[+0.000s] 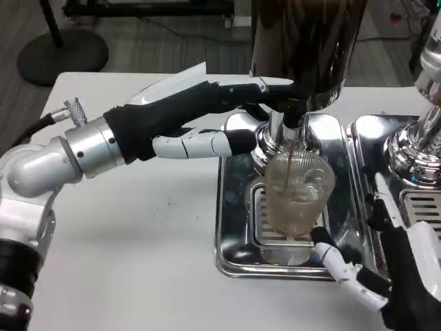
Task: Grasp the cup under the faucet to collect the drink, then remove the cup.
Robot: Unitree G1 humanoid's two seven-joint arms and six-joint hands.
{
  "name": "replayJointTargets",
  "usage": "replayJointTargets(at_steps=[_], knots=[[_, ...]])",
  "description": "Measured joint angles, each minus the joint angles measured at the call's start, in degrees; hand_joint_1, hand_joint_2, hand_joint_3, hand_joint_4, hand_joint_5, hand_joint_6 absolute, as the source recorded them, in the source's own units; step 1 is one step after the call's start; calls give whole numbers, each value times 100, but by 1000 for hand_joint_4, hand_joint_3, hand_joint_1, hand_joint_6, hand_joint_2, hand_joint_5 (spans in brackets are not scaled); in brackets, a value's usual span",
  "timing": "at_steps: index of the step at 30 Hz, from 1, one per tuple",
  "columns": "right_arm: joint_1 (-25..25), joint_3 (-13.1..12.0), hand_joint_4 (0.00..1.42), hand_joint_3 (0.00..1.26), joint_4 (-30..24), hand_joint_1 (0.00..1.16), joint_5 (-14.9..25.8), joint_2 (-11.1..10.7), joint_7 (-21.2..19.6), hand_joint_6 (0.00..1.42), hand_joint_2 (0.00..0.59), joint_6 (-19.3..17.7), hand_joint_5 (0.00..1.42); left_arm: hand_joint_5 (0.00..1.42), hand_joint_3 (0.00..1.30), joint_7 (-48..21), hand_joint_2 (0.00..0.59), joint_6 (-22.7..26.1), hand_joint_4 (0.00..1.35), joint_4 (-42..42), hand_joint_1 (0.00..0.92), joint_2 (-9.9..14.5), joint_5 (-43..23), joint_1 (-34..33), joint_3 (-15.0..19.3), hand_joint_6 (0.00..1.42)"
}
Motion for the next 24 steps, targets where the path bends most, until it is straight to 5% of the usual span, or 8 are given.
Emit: replayJointTargets(at_steps=[14, 24], knots=[[-618, -40, 0, 0, 580, 499, 962, -36, 480, 183, 195, -16, 37, 193, 207, 1, 131, 0, 161, -40, 0, 18, 17, 3, -12, 276], [-958, -39, 0, 0, 952, 495, 1158, -37, 632, 148, 190, -21, 0, 193, 213, 1, 135, 0, 161, -81, 0, 22, 22, 24, -14, 275]])
